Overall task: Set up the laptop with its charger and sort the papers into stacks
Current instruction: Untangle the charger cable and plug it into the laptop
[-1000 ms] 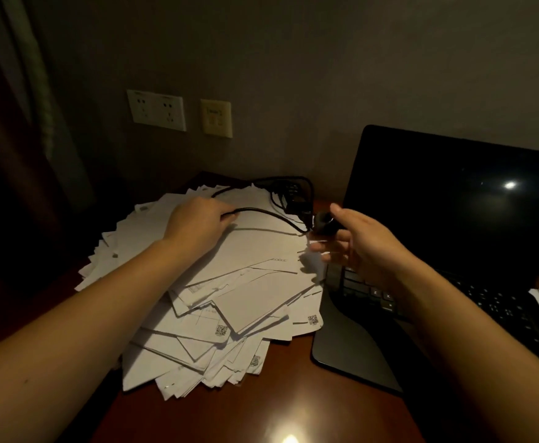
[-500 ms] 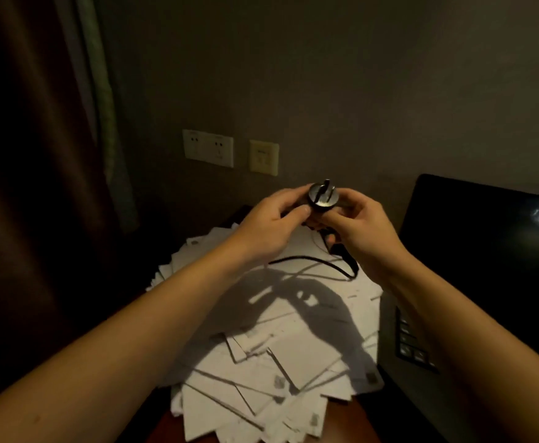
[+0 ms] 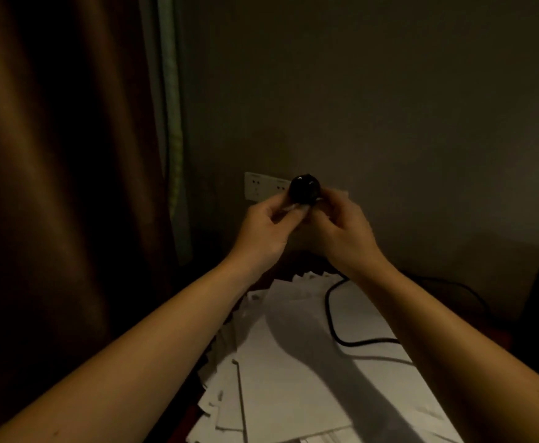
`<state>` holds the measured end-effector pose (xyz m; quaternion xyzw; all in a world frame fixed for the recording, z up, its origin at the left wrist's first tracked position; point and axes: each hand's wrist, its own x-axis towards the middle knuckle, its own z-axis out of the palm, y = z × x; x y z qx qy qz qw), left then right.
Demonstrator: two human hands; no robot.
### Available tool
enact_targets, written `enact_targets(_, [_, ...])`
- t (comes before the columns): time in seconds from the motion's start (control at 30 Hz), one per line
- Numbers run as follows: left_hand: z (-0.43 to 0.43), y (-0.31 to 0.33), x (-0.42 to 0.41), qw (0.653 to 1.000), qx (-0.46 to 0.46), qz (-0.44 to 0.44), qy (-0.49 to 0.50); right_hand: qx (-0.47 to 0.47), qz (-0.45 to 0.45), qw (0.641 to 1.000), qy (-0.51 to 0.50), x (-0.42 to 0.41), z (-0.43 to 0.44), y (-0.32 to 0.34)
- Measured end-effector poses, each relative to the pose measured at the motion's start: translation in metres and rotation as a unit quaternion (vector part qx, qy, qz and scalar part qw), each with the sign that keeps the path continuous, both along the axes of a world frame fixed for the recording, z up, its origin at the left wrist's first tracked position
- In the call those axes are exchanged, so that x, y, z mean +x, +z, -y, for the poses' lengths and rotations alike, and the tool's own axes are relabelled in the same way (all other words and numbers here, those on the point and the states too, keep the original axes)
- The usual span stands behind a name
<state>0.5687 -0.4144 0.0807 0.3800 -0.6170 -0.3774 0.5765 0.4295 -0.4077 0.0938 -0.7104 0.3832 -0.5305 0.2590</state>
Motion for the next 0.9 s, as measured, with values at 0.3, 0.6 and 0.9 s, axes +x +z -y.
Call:
enact_targets(0.3, [0.053,-0.032,0.004,0.984,0.113,-0.115,0.081,0.004,-0.124,0.989,-0.079,0.025,0.064,-0.041])
enact_targets(0.6, [0.095,-0.05,0.015,0.948,0.279,-0.155,-0.005,0.028,-0.107,0.989,-0.093,0.03,0.105,-0.07])
enact_targets(0.9, [0.137,-0.05,0.023,0.937,0.322,-0.131,0.019,0.148,-0.17,0.974,-0.033,0.035,0.148,-0.064])
